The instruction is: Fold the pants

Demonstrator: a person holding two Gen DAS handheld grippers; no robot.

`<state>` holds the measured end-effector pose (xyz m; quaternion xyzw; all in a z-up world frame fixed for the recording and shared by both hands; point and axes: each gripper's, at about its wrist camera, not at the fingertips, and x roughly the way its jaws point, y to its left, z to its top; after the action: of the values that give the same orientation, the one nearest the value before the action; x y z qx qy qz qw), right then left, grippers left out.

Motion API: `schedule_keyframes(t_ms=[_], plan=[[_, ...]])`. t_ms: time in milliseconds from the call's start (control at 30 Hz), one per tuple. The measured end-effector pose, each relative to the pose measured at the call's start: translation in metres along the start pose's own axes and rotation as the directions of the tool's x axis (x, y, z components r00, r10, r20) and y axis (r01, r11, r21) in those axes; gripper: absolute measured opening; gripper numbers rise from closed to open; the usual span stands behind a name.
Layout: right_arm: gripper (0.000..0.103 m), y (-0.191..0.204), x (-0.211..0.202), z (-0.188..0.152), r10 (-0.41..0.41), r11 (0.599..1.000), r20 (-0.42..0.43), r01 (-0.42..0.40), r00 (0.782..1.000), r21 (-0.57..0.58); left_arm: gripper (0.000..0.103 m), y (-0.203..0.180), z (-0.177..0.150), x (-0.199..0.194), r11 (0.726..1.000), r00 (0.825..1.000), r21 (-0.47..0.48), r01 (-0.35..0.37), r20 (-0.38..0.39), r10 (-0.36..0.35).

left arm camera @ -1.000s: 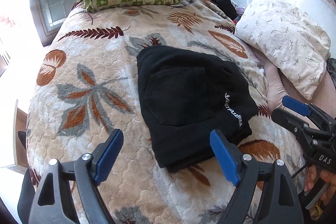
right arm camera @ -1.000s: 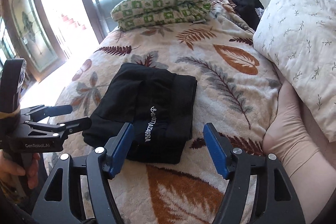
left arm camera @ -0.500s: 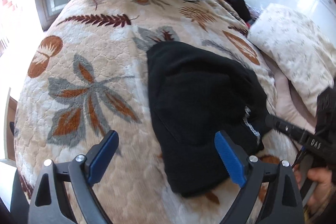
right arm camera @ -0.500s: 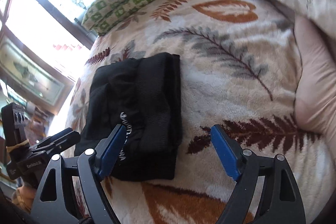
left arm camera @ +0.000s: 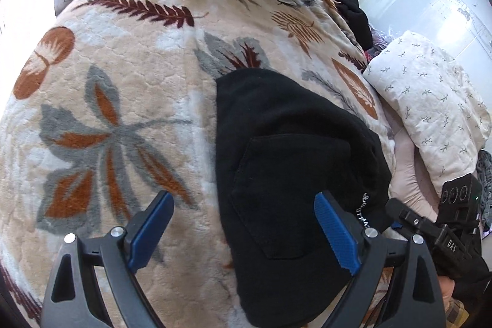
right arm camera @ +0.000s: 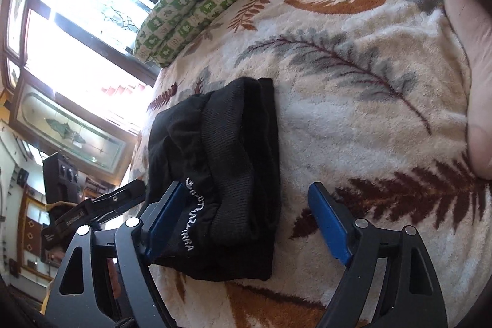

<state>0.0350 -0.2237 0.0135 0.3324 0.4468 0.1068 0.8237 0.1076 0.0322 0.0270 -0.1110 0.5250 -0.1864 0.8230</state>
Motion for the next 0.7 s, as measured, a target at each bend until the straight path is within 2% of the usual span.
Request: schedule_keyframes(t_ms=[67, 200, 267, 367, 500, 700], plan=[[0.073, 0.002, 0.006, -0.004, 0.030, 1.000, -0.037, -0.030, 0.999, 0.001, 0.094, -0.001, -0.001, 0.004, 1.000, 1.000, -0.002, 0.006, -0.011, -0.006], [0.072, 0.003, 0.011, -0.007, 0.059, 0.998, -0.065, -0.059, 0.996, 0.013, 0.094, 0.000, -0.005, 0.009, 1.000, 0.999, -0.011, 0.028, -0.027, -0.029], [0.070, -0.004, 0.009, -0.009, 0.091, 0.994, -0.070, -0.086, 0.993, 0.070, 0.094, 0.002, -0.005, 0.008, 0.999, 0.999, -0.010, 0.038, -0.030, -0.039], [0.060, -0.011, 0.005, -0.015, 0.108, 0.986, -0.079, -0.097, 0.991, 0.133, 0.094, 0.004, -0.005, 0.008, 0.999, 0.998, -0.006, 0.047, -0.040, -0.047], [0.059, -0.018, 0.005, -0.016, 0.138, 0.973, -0.081, -0.120, 0.987, 0.196, 0.094, 0.004, -0.005, 0.010, 0.999, 0.998, 0.001, 0.050, -0.045, -0.050], [0.061, -0.009, 0.022, -0.003, 0.160, 0.979, -0.091, -0.147, 0.983, 0.142, 0.095, -0.006, 0.004, 0.021, 0.999, 0.998, 0.027, 0.027, -0.055, -0.026]])
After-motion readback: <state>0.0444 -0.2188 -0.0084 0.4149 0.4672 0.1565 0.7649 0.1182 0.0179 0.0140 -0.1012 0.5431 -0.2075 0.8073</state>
